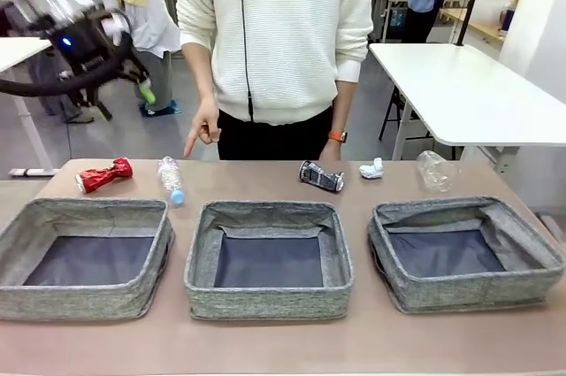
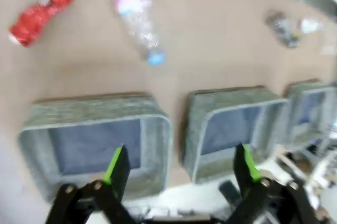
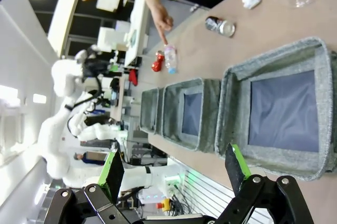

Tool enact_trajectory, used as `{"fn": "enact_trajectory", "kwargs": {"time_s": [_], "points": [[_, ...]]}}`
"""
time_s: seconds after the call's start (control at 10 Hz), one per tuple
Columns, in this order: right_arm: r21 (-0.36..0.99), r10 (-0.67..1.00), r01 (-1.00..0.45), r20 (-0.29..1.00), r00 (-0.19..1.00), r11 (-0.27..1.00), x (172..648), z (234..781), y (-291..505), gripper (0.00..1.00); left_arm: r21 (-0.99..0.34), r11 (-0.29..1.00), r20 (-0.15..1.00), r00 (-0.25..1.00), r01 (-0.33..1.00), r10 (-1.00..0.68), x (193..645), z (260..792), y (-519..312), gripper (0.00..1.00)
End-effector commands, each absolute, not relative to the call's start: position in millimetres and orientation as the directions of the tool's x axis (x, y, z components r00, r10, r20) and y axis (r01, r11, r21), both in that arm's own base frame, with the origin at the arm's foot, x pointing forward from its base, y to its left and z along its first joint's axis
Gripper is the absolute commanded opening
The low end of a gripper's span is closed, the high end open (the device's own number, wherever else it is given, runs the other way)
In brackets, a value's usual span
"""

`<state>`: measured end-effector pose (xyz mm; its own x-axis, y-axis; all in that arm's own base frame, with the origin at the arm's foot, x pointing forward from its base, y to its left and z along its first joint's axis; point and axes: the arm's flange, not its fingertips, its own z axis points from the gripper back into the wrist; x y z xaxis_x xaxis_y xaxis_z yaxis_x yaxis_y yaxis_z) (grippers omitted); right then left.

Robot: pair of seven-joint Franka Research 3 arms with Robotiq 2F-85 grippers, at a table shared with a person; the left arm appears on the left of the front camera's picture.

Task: Sort the waste into the appropriate baskets.
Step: Pick up the waste item pointed out by the person.

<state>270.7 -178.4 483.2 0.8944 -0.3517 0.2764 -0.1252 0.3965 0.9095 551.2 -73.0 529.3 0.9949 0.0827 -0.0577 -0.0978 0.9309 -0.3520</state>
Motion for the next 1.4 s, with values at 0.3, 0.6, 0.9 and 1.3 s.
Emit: {"fn": "enact_trajectory", "kwargs": {"time_s": [0.3,0.6,0.9,1.3], "points": [[0.907,-0.352,-0.160,0.307,0.884,0.389,273,485,-179,1.00,-0.371,0.925,-0.033,0.996,-0.086,0.079,562,534,-74,1.00],[0.907,-0.352,-0.160,0.307,0.884,0.389,273,485,-179,1.00,-0.190,0.974,0.036,0.990,-0.125,0.134,595,490,-103,1.00],[0.907,-0.352,-0.160,0.307,0.884,0.389,273,485,-179,1.00,-0.115,0.989,0.043,0.994,-0.095,0.101,613,409,-112,1.00],[0.907,-0.352,-0.160,0.307,0.884,0.389,273,485,-179,1.00,-0.016,0.996,0.130,0.988,-0.085,0.086,614,342,-136,1.00]]}}
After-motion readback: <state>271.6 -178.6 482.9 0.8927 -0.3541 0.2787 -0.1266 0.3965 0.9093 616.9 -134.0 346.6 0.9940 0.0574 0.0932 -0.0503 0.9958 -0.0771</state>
